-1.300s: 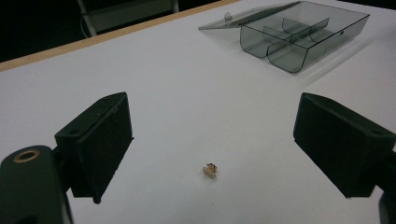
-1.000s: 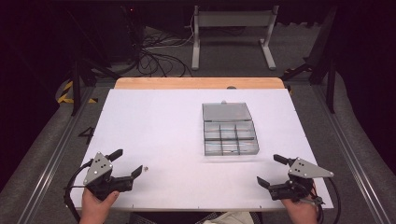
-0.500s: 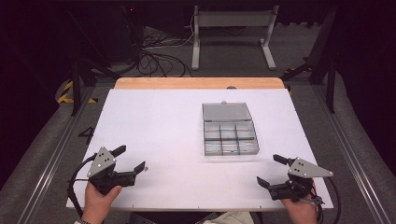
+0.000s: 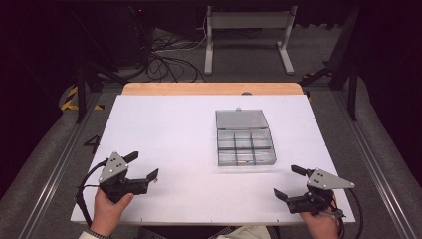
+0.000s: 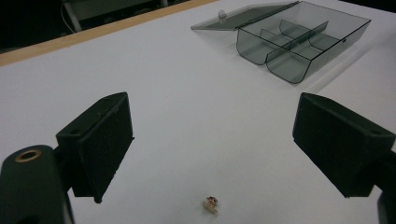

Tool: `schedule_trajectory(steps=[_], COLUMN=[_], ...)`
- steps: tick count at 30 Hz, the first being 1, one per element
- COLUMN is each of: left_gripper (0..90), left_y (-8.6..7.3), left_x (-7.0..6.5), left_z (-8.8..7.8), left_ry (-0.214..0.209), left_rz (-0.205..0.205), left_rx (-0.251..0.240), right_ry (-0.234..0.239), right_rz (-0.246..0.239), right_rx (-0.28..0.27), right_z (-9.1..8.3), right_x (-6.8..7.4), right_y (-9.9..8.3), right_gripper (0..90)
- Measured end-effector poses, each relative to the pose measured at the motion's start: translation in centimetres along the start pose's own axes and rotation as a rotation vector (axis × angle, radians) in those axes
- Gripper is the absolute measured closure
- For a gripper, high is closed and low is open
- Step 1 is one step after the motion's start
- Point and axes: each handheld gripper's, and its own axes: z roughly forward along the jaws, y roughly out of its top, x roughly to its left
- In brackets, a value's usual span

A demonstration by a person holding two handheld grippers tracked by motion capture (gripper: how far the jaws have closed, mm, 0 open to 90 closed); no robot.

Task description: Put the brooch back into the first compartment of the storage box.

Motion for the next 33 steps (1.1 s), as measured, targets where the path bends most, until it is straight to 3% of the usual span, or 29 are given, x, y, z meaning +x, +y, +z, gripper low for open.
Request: schedule_trajectory(steps=[8,13,23,33], left_gripper=[15.2,18.0,23.4,29.0], left_y=[0.4,0.7,0.9,0.9], left_x=[0.1,0.1,0.3,0.4], left_z=[0.0,0.2,1.2,2.2], left_ry=[-0.012,-0.032,-0.022,-0.022], left_rz=[0.012,-0.004,0.038,0.043], left_rx=[0.037,0.074,0.212,0.319], right_ry=[0.005,0.008,0.011,0.012], right_rz=[0.001,-0.002,-0.006,-0.006], right_rx=[0.002,0.004,0.006,0.013], right_z=[0.0,0.1,0.1,0.2], right_x=[0.0,0.0,0.0,0.0], right_y=[0.0,0.0,0.0,0.0], right_gripper=[2.9,2.9,3.0,3.2])
